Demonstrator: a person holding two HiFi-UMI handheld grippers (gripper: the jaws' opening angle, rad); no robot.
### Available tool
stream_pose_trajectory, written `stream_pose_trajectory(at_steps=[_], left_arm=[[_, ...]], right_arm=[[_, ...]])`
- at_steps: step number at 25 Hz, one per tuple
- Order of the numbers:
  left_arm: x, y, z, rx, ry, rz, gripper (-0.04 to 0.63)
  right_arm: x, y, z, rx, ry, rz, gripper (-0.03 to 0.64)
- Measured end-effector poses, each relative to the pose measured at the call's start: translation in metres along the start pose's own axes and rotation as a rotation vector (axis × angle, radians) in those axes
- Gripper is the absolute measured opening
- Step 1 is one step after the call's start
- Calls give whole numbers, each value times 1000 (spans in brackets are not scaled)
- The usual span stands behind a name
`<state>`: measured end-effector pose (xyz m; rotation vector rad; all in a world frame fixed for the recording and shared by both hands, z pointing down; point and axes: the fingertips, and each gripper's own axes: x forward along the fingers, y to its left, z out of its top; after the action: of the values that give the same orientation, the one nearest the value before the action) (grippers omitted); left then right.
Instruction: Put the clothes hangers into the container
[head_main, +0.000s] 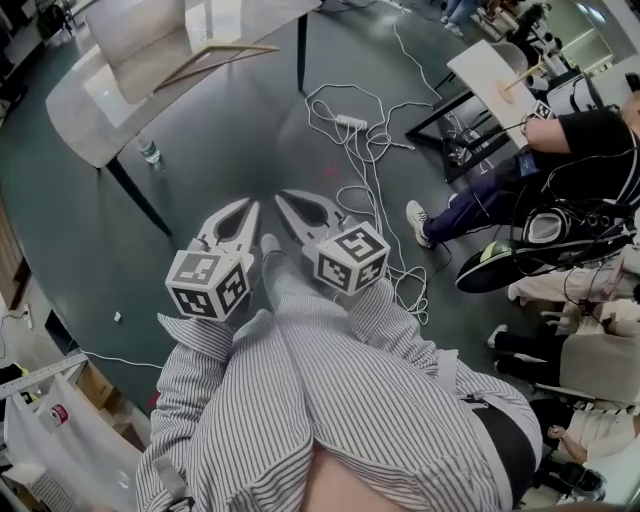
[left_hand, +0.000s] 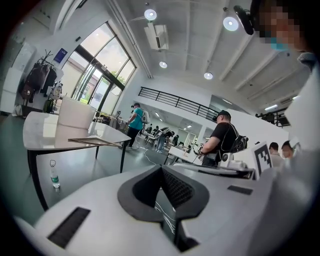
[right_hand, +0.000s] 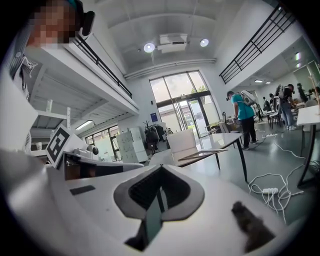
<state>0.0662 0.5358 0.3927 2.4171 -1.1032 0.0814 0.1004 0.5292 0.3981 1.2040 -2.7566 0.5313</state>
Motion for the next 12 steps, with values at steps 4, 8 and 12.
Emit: stream_pose_trajectory(at_steps=[4,8,12], left_arm=[[35,26,22,-6,-8,19,9],[69,48,48,-15,-28,43,9],[102,64,69,-15,-43,58,9]], right_arm=[[33,-28,19,1,0,24,15],[64,-58,42,-15,8,53,14],[93,-87,65,-37,3,78,15]])
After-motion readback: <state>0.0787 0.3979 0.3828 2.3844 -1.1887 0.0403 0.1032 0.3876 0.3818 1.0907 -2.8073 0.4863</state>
